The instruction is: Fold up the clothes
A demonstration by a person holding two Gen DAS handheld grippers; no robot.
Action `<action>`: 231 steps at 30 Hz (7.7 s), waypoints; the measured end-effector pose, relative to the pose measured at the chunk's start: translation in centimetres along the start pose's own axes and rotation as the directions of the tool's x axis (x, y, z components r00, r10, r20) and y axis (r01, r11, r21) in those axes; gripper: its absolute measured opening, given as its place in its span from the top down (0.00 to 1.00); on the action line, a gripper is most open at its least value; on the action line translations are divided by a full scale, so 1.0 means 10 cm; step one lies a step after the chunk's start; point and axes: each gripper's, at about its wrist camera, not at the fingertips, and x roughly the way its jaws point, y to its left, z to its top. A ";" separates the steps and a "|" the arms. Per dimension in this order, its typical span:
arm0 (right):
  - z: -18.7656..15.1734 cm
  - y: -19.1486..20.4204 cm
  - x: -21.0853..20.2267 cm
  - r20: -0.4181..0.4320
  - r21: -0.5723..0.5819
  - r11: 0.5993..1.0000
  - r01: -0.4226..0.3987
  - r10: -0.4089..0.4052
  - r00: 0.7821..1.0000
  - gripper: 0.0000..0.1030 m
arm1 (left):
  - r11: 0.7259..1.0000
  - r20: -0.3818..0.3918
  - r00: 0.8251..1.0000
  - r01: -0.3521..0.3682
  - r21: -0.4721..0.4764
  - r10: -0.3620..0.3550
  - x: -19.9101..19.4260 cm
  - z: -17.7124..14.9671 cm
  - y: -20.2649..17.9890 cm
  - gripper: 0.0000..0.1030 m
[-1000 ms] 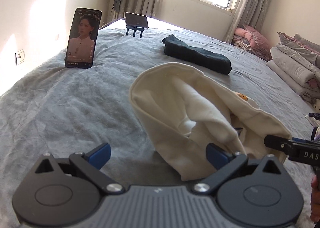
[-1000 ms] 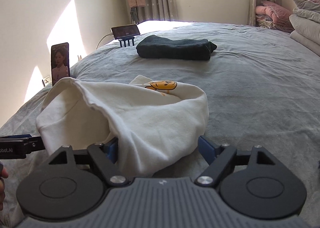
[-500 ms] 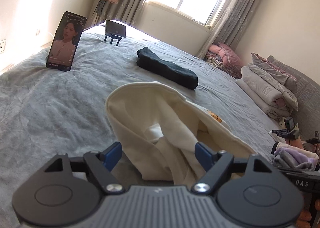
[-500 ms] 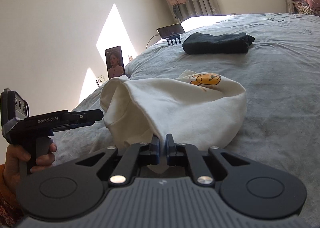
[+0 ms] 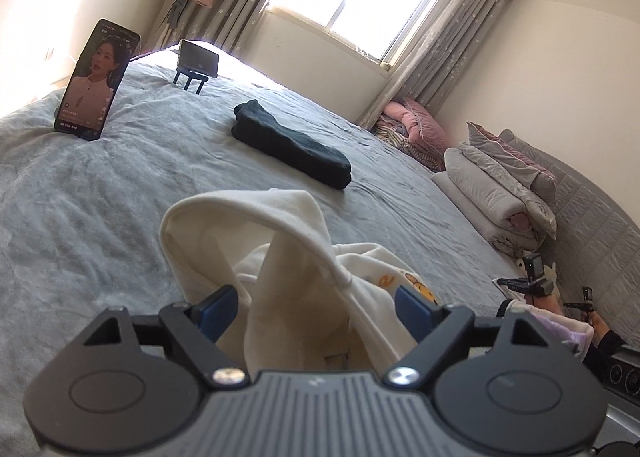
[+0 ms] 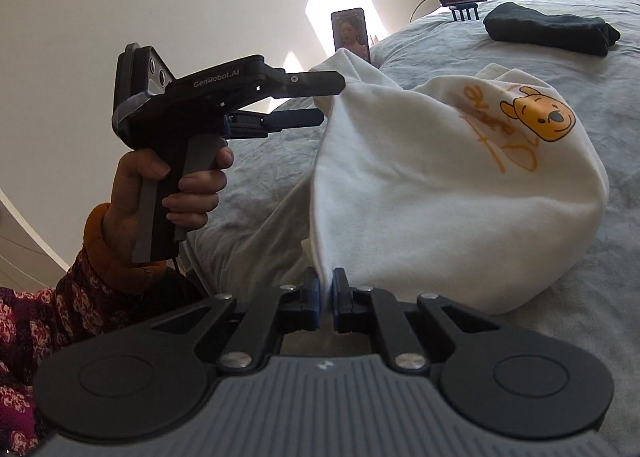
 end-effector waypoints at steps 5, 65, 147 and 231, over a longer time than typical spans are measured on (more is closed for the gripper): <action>0.00 0.12 0.12 -0.059 -0.044 0.999 -0.010 0.008 0.998 0.91 | 0.995 -0.084 0.992 -0.095 0.043 0.098 0.07 -0.04 0.01 0.79; 0.41 0.03 0.44 -0.030 -0.006 0.992 0.130 -0.130 0.991 0.87 | 0.919 0.063 0.939 -0.343 0.194 0.337 -0.76 0.09 0.35 0.90; 0.49 -0.79 -0.25 0.292 0.338 0.591 0.733 -0.806 0.515 0.82 | 0.939 0.253 0.928 -0.314 0.142 0.272 0.20 0.38 -0.12 0.86; -0.08 -0.99 -0.18 0.023 0.079 0.483 0.872 -0.876 0.483 0.81 | 0.887 -0.053 0.886 -0.458 0.057 0.461 -0.09 0.02 0.80 0.61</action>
